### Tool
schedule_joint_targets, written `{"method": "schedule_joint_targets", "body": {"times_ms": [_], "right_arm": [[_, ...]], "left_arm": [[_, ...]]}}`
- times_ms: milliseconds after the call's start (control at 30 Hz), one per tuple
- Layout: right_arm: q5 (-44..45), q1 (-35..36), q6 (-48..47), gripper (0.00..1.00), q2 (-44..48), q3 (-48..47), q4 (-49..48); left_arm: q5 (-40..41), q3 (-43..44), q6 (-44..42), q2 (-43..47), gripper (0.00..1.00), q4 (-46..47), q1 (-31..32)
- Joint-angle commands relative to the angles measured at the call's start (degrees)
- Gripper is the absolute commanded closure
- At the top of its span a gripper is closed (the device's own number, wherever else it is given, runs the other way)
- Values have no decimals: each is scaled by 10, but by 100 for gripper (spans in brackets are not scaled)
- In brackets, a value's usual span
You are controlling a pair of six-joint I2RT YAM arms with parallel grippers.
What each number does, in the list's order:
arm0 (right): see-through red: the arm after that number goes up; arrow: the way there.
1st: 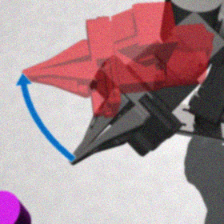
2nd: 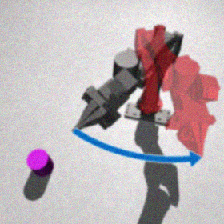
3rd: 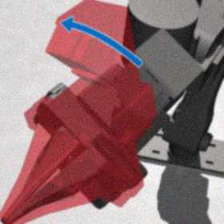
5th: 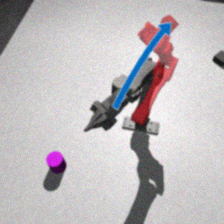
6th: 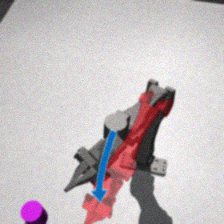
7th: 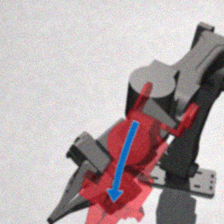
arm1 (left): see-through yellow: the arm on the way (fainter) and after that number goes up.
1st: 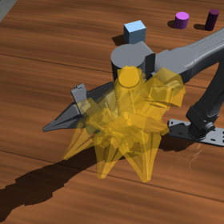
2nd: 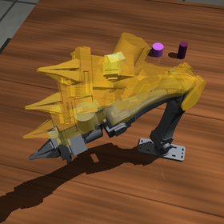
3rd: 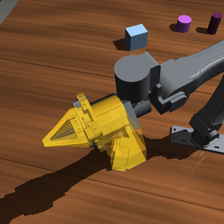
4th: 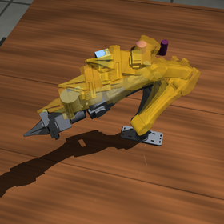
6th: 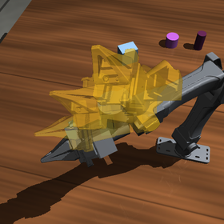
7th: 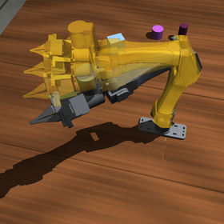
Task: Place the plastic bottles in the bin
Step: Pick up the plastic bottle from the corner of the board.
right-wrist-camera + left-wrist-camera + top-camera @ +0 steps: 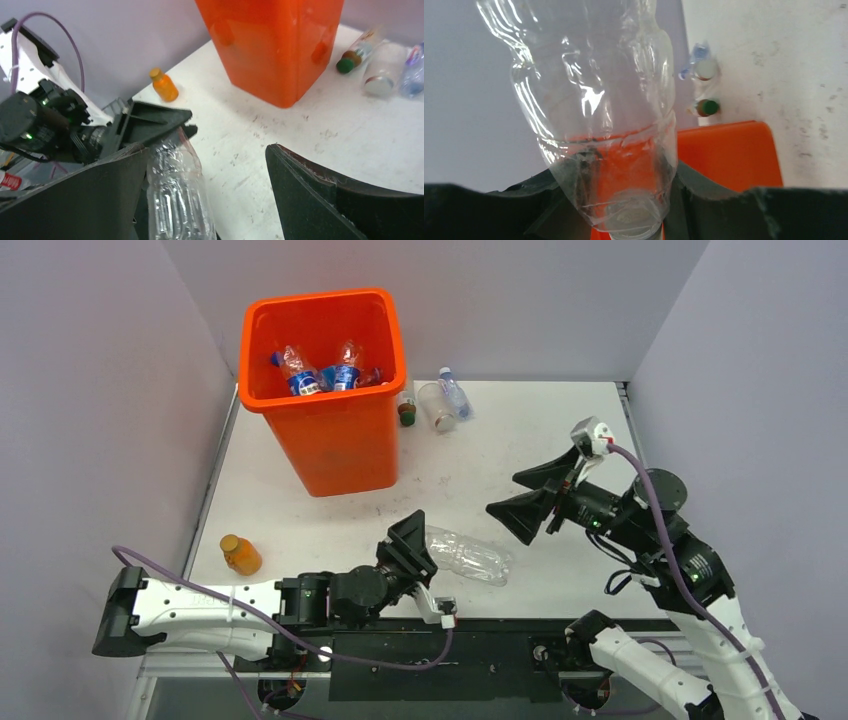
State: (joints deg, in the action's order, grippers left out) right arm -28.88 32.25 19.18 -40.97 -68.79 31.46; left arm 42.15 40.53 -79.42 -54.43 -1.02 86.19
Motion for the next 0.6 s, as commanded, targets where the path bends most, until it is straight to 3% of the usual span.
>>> {"method": "schedule_joint_targets", "body": {"times_ms": [0,133,433,567], "right_arm": [[-85,2,3,10,-17,34,5],[-143,2,66,10,3,130,-87],[-233,2,109,10,1,195,-130],[-275,2,242,10,23,286,-257]], "left_arm": [[29,31,-144,15,100,169,14],[18,33,-162,6,100,175,19],[6,4,-180,7,100,181,31],[7,-24,-197,8,100,244,34]]}}
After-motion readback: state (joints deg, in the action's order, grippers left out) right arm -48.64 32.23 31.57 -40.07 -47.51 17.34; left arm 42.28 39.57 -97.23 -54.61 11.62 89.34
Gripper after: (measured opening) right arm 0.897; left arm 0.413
